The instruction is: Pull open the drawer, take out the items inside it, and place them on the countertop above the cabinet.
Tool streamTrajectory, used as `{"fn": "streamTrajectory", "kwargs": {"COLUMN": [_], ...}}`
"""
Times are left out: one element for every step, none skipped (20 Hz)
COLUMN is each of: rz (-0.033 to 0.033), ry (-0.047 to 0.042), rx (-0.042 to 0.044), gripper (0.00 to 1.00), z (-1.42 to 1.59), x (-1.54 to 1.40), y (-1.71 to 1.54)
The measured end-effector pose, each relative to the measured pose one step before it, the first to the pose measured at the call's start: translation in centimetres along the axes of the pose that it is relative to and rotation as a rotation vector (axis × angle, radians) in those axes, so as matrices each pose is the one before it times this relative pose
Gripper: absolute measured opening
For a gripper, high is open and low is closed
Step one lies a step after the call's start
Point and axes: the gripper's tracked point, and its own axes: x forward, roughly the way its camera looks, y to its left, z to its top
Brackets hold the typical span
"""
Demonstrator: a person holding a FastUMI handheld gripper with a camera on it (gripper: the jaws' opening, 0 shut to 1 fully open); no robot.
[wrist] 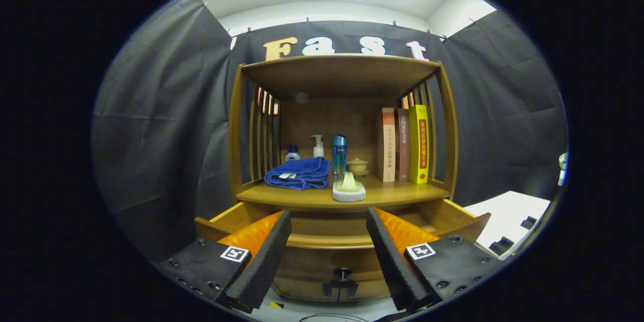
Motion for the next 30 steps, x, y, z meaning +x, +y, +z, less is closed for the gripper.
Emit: {"fn": "streamTrajectory", "kwargs": {"rz": [-0.00443, -0.00157, 0.00121, 0.00462, 0.00466, 0.00448, 0.00323, -0.00050, -0.00270, -0.00113, -0.00023, -0.00064, -0.00141, -0.00323, -0.00198, -0.00131, -0.00496, -0.00384, -0.00894, -0.01181, -0.00614, -0.00746, -0.00817, -0.01090, -0.01344, -0.00419, -0.00082, 0.00119, -0.00176, -0.00012], "ry": [0.00574, 0.00238, 0.00471, 0.00895, 0.00591, 0.00557, 0.00878, 0.01060, 0.01548, 0.01159, 0.00982, 0.01122, 0.00802, 0.00495, 0.00140, 0.00318, 0.00510, 0.00110, 0.00572, -0.01276, -0.00271, -0.00223, -0.00099, -0.00088, 0.00066, -0.00393, -0.00445, -0.00331, 0.00244, 0.00136], "rx": [0.00015, -0.00017, -0.00300, -0.00310, -0.00051, 0.00282, 0.00409, 0.00387, 0.00004, -0.00137, -0.00337, -0.00480, -0.00425, -0.00477, -0.00561, -0.00764, -0.00661, -0.00276, -0.00178, -0.00107, -0.00512, -0.01430, -0.01377, -0.01113, -0.00970, -0.00351, -0.00154, 0.00096, 0.00160, 0.00361], "gripper": [0.98, 0.98, 0.98, 0.98, 0.98, 0.98, 0.98, 0.98, 0.98, 0.98, 0.98, 0.98, 0.98, 0.98, 0.98, 0.98, 0.98, 0.98, 0.98, 0.98, 0.98, 0.98, 0.98, 0.98, 0.98, 0.98, 0.98, 0.98, 0.98, 0.98], "z": [-0.824, -0.812, -0.671, -0.811, -0.524, -0.501, -0.508, -0.665, -0.840, -0.719, -0.567, -0.637, -0.588, -0.461, -0.344, -0.362, -0.357, -0.154, -0.218, -0.195, -0.105, -0.156, -0.102, -0.013, -0.093, 0.067, 0.145, 0.002, 0.033, 0.246], "x": [-0.219, -0.087, -0.075, -0.109, 0.021, 0.013, 0.172, 0.230, 0.248, 0.216, 0.300, 0.041, 0.201, 0.291, 0.226, 0.408, 0.295, 0.280, 0.114, -0.123, 0.229, 0.106, -0.028, -0.088, 0.119, -0.022, -0.074, 0.166, 0.124, 0.241], "y": [-0.110, 0.006, 0.074, 0.153, 0.125, 0.038, 0.033, -0.006, -0.121, -0.019, 0.024, -0.022, -0.003, 0.015, -0.004, 0.065, -0.055, -0.076, -0.105, -0.343, 0.091, 0.002, -0.048, -0.043, -0.033, 0.175, 0.238, 0.054, -0.094, -0.134]}}
